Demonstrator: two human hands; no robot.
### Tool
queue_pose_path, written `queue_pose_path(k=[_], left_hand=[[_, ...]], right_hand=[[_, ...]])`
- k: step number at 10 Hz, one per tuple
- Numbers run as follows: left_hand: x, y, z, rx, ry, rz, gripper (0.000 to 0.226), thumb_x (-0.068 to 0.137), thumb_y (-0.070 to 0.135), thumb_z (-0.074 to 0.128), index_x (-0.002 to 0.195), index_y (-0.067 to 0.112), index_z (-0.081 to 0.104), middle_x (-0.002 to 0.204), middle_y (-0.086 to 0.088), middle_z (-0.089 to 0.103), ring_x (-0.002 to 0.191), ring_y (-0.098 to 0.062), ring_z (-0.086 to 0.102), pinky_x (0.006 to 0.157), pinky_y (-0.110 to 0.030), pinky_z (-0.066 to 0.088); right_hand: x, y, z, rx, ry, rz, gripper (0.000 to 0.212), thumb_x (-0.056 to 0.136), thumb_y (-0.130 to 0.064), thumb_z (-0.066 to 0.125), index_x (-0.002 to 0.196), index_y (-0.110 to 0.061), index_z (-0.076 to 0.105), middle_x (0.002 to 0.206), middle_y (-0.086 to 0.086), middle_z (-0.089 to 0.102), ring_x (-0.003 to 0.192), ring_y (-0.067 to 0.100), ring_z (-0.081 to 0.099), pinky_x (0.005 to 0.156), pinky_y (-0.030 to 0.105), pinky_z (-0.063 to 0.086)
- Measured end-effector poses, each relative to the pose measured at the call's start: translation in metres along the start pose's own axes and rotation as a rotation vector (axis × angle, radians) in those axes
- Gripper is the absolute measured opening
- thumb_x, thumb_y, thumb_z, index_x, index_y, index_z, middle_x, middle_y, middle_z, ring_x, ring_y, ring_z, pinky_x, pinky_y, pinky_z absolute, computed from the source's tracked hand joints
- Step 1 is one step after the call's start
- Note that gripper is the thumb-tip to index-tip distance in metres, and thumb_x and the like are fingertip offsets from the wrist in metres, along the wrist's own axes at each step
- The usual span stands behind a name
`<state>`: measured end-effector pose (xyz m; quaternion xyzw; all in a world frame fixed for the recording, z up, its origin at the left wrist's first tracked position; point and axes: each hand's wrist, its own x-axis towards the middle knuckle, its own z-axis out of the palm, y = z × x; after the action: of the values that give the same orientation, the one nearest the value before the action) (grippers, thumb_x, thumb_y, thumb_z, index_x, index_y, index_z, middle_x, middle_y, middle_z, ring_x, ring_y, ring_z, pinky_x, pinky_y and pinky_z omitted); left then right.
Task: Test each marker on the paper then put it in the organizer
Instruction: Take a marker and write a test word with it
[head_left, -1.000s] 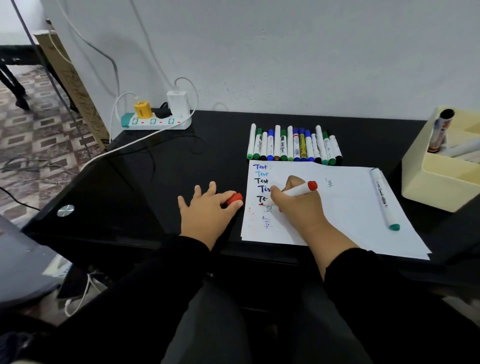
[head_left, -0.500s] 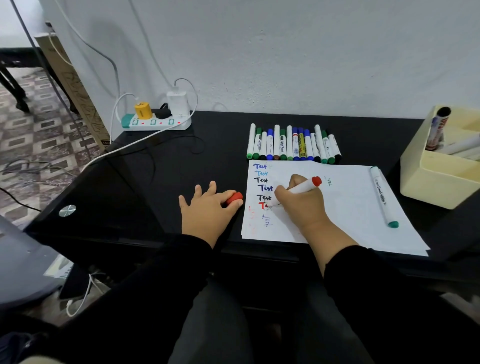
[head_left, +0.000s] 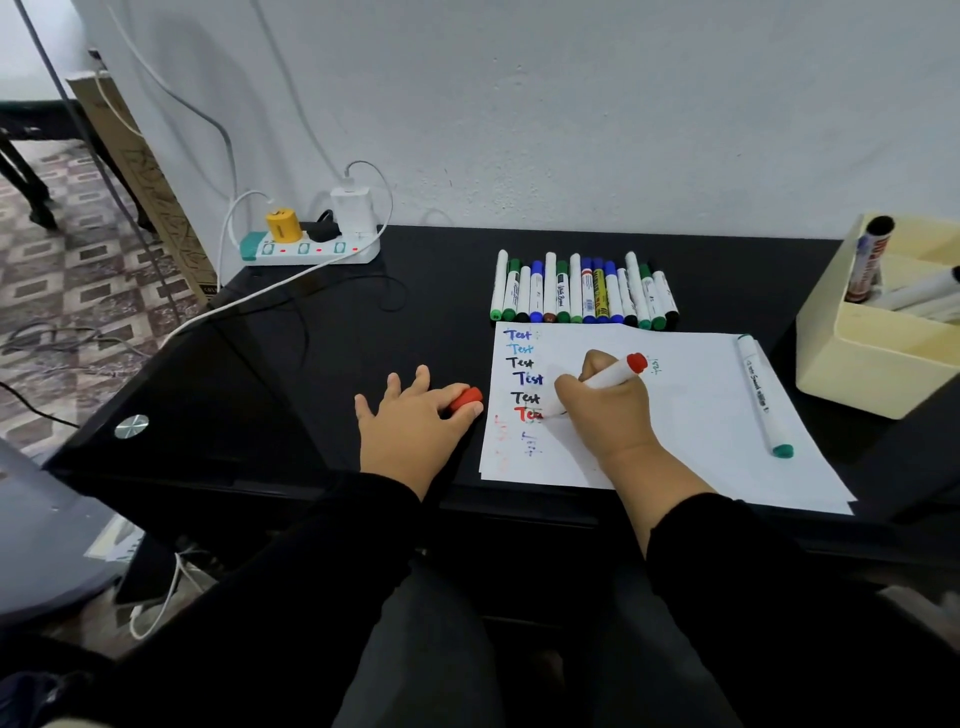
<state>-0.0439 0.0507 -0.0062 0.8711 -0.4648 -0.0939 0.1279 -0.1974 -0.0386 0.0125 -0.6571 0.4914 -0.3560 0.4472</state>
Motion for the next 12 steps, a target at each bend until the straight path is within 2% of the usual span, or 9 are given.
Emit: queue_pose_path(k=[2, 3, 6, 7, 8, 9, 10, 11, 12], left_hand=[[0.0, -0.001, 0.001, -0.006, 0.001, -0.003, 0.044, 0.091, 0.062, 0.034, 0.132, 0.051, 0.041, 0.156, 0.005, 0.019, 0.145, -0.025, 0.006, 0.113, -0.054, -0.003], [0.0, -0.001, 0.001, -0.003, -0.006, -0.006, 0.044, 0.091, 0.062, 0.034, 0.133, 0.051, 0.041, 0.156, 0.005, 0.019, 0.145, -0.025, 0.006, 0.113, -0.054, -0.003], [-0.001, 0.0, -0.001, -0.006, -0.018, -0.004, 0.044, 0.091, 0.062, 0.033, 0.133, 0.05, 0.04, 0.157, 0.005, 0.017, 0.145, -0.025, 0.005, 0.113, -0.054, -0.003], [0.0, 0.0, -0.002, -0.007, -0.032, -0.004, 0.044, 0.092, 0.062, 0.032, 0.134, 0.05, 0.04, 0.157, 0.005, 0.016, 0.145, -0.025, 0.005, 0.113, -0.054, -0.003], [-0.001, 0.0, -0.006, -0.045, -0.064, -0.01, 0.043, 0.092, 0.061, 0.033, 0.133, 0.051, 0.04, 0.157, 0.005, 0.016, 0.145, -0.025, 0.003, 0.113, -0.054, -0.005], [-0.002, 0.0, -0.012, -0.119, -0.119, -0.018, 0.042, 0.092, 0.058, 0.038, 0.133, 0.049, 0.042, 0.157, 0.004, 0.016, 0.146, -0.025, 0.001, 0.112, -0.055, -0.007], [-0.005, 0.002, -0.024, -0.298, -0.068, 0.002, 0.039, 0.093, 0.049, 0.047, 0.131, 0.044, 0.048, 0.155, 0.007, 0.023, 0.146, -0.021, 0.004, 0.115, -0.054, -0.005], [-0.013, 0.016, -0.039, -0.467, 0.015, 0.086, 0.039, 0.092, 0.039, 0.054, 0.131, 0.033, 0.053, 0.142, 0.006, 0.046, 0.132, -0.013, 0.037, 0.11, -0.032, 0.029], [-0.021, 0.032, -0.051, -0.618, -0.04, 0.159, 0.041, 0.089, 0.036, 0.06, 0.128, 0.027, 0.056, 0.113, 0.011, 0.061, 0.086, 0.003, 0.054, 0.065, -0.004, 0.04]], right_hand=[[0.0, 0.0, 0.0, 0.005, 0.027, 0.014, 0.04, 0.084, -0.007, 0.053, 0.06, -0.016, 0.023, 0.058, -0.002, 0.023, 0.052, 0.012, 0.025, 0.049, 0.021, 0.021], [0.002, 0.002, -0.001, 0.008, 0.054, 0.011, 0.039, 0.085, -0.006, 0.052, 0.06, -0.015, 0.024, 0.057, -0.001, 0.024, 0.051, 0.01, 0.026, 0.042, 0.014, 0.024], [0.004, 0.002, -0.003, 0.078, 0.039, 0.046, 0.039, 0.084, -0.003, 0.051, 0.059, -0.016, 0.023, 0.056, -0.002, 0.025, 0.051, 0.01, 0.026, 0.05, 0.022, 0.022], [0.01, -0.001, -0.005, 0.207, 0.059, 0.171, 0.037, 0.081, -0.006, 0.052, 0.058, -0.018, 0.027, 0.053, -0.001, 0.038, 0.051, 0.01, 0.035, 0.053, 0.023, 0.028], [0.02, -0.009, -0.012, 0.287, -0.007, 0.331, 0.032, 0.082, -0.01, 0.055, 0.059, -0.018, 0.033, 0.055, 0.004, 0.039, 0.052, 0.016, 0.033, 0.051, 0.026, 0.027], [0.026, -0.017, -0.017, 0.295, -0.077, 0.441, 0.023, 0.086, -0.013, 0.056, 0.067, -0.013, 0.044, 0.055, 0.005, 0.041, 0.046, 0.013, 0.032, 0.044, 0.024, 0.025], [0.028, -0.022, -0.02, 0.326, -0.084, 0.44, 0.022, 0.087, -0.014, 0.057, 0.069, -0.013, 0.046, 0.054, 0.004, 0.041, 0.045, 0.011, 0.031, 0.043, 0.023, 0.025], [0.027, -0.03, -0.026, 0.435, -0.056, 0.391, 0.02, 0.088, -0.015, 0.059, 0.071, -0.014, 0.049, 0.052, 0.001, 0.042, 0.042, 0.009, 0.033, 0.039, 0.021, 0.026], [0.021, -0.045, -0.033, 0.581, -0.085, 0.298, 0.024, 0.089, -0.013, 0.058, 0.067, -0.016, 0.049, 0.044, -0.001, 0.042, 0.036, 0.007, 0.032, 0.036, 0.019, 0.024]])
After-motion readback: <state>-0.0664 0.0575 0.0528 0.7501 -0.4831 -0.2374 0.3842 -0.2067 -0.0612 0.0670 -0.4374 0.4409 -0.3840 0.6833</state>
